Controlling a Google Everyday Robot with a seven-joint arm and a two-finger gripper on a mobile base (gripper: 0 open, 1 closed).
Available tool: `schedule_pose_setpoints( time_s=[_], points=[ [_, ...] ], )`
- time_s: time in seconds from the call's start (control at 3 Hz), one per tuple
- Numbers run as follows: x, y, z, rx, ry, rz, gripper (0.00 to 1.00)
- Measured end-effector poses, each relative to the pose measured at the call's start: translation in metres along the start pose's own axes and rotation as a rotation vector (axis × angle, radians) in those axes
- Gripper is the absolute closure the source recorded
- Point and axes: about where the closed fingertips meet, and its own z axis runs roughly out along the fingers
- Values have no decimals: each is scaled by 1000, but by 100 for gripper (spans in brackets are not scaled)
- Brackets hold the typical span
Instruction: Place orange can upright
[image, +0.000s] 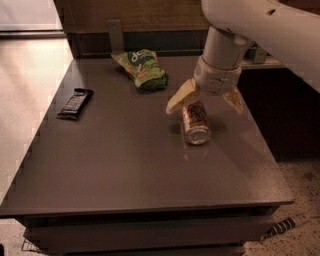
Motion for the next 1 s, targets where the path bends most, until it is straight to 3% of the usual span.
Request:
schedule_pose_setpoints(
  time_s=[0.33, 0.67, 1.0],
  points=[
    [-7, 7, 16, -25, 6, -20, 0],
    [-15, 26, 29, -46, -13, -76, 18],
    [-16, 28, 30, -49, -18, -82, 40]
  ],
)
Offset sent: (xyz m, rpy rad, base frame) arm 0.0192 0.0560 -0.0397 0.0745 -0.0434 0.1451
